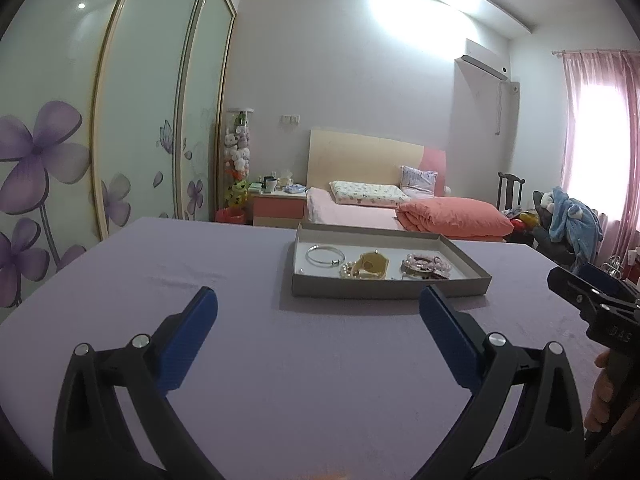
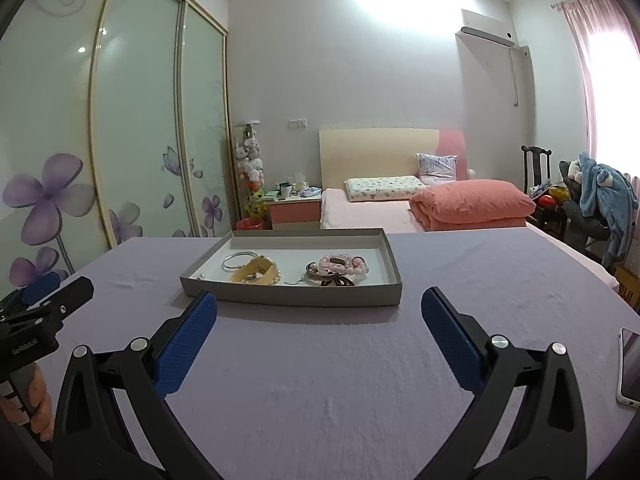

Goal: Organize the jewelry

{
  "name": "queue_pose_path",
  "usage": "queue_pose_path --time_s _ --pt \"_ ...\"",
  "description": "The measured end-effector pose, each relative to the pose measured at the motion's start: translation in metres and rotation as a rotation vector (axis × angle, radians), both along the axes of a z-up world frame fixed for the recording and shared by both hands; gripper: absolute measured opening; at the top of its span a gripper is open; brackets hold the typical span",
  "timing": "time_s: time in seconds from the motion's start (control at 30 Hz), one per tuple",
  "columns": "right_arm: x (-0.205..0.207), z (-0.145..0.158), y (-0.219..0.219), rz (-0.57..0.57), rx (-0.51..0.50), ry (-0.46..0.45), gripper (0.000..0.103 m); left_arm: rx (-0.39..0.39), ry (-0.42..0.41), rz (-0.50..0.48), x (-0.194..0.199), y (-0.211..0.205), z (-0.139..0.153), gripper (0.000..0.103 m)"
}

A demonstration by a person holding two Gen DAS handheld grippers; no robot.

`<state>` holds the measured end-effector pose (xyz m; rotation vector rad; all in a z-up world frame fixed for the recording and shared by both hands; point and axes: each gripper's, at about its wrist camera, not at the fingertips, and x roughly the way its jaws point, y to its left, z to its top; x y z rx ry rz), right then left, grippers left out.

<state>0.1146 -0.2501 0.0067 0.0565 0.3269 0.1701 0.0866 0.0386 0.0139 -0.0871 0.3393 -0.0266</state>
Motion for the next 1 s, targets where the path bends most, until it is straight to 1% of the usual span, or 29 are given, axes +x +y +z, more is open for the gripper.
queue_pose_path --time_s 0.23,1.0 --pt "-0.0024 -0.0090 -0.0028 -0.001 0.014 0.029 0.101 0.004 0.011 -0.002 0.0009 -0.0005 -0.0031 0.099" --pt "-0.0083 -0.0061 -0.0004 0.001 0.003 0.017 0.101 0.012 0.012 -0.004 0.0044 -0.0038 -0.0019 0.099"
